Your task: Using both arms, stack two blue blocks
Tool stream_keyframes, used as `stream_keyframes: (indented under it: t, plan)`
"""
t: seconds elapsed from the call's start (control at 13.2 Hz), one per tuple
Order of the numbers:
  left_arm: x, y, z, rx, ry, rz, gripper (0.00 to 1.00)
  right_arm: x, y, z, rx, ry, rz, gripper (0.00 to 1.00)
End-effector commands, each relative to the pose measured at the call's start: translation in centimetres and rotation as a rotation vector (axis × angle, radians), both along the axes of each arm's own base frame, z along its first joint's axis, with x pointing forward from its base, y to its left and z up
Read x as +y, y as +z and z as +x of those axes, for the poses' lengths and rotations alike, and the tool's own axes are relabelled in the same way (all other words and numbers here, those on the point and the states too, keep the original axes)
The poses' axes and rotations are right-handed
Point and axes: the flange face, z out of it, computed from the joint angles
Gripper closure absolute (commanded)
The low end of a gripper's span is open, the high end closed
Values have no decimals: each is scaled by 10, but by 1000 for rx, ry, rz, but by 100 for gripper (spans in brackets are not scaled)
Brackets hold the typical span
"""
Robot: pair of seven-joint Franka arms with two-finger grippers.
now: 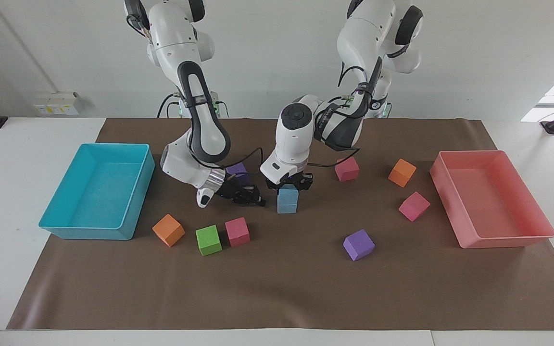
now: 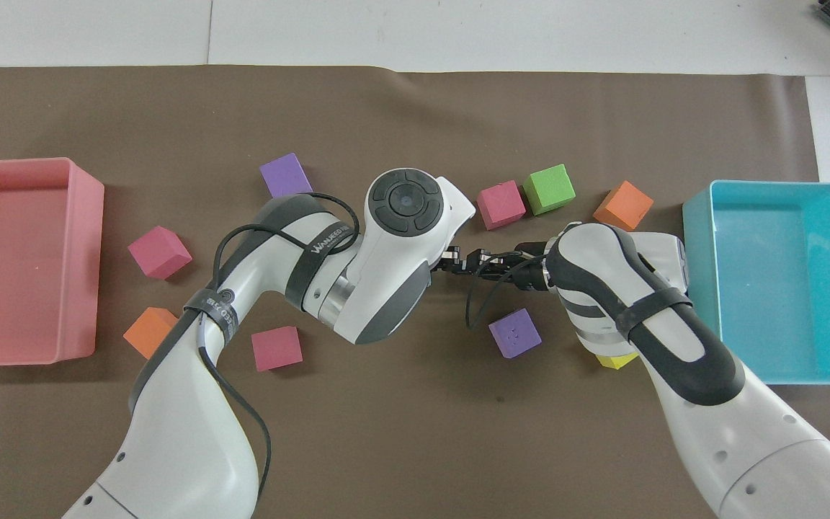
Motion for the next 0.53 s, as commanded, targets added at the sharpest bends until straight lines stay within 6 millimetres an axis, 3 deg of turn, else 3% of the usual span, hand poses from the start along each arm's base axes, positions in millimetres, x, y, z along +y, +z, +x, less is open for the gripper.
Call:
stream_keyframes:
  t: [0.0, 0.15, 0.23, 0.3, 0.46]
  plan:
    - [-1, 0, -3, 2, 13, 1, 78, -3, 3, -5, -30, -6, 0, 100]
    - [-1, 0, -3, 2, 13, 1, 59, -3, 3, -5, -30, -6, 0, 100]
    - [0, -1, -2, 1, 15, 0, 36, -2, 3, -5, -30, -5, 0, 100]
    - [-1, 0, -2, -6, 14, -6, 3, -2, 3, -5, -30, -5, 0, 100]
    - [-1, 1, -1, -11, 15, -9, 0, -3, 3, -5, -30, -6, 0, 100]
